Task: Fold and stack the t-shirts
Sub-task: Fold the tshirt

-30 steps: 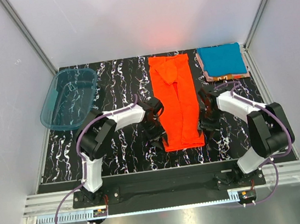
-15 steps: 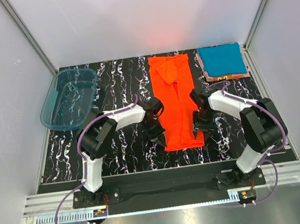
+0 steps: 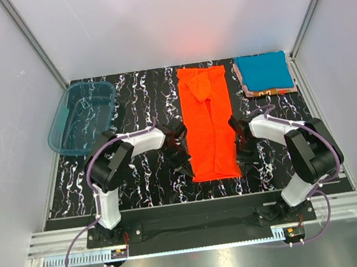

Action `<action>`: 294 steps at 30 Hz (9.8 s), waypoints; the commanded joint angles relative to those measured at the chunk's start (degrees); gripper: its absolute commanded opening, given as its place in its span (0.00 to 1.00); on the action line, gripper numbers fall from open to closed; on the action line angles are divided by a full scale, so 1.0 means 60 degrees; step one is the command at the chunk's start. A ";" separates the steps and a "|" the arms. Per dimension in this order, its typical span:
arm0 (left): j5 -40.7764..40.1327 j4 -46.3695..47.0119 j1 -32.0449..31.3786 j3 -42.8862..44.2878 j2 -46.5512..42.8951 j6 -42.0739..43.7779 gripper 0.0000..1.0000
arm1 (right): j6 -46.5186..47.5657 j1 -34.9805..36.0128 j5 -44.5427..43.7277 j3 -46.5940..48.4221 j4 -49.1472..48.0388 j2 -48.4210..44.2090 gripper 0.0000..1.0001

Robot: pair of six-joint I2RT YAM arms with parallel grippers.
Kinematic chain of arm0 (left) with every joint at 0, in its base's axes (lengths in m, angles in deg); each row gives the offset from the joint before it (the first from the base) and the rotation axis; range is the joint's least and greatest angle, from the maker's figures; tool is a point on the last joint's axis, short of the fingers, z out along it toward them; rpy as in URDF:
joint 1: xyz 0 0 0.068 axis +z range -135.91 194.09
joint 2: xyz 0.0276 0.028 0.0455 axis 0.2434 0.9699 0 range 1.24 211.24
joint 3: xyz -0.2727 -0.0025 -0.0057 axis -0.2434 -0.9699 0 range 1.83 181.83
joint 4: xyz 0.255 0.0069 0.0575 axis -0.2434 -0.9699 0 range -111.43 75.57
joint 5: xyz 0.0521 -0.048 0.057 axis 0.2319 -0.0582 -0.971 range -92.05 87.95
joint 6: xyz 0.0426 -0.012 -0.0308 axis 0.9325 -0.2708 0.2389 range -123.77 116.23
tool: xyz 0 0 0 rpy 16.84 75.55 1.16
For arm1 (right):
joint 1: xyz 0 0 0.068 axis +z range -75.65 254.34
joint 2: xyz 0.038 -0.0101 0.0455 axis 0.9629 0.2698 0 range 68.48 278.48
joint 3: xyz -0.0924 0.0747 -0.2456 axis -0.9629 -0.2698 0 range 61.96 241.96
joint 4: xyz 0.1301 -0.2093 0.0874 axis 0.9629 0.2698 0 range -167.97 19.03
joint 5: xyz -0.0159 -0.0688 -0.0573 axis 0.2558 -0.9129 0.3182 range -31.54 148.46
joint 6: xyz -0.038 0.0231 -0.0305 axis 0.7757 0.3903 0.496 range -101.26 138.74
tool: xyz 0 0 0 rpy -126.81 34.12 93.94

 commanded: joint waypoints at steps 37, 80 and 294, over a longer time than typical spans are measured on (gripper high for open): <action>0.0030 0.0490 0.0255 -0.0791 -0.0532 0.0400 0.01 | -0.0356 0.0395 -0.0037 -0.0384 -0.0801 -0.0171 0.18; 0.0718 0.1135 0.0256 -0.1435 -0.0869 0.0781 0.36 | -0.0722 -0.0996 0.1648 -0.1395 -0.1271 -0.1255 0.53; 0.2300 0.1984 0.3141 0.1687 0.1155 0.6128 0.27 | 0.2427 -0.2637 0.3025 0.5958 -0.0876 0.4693 0.00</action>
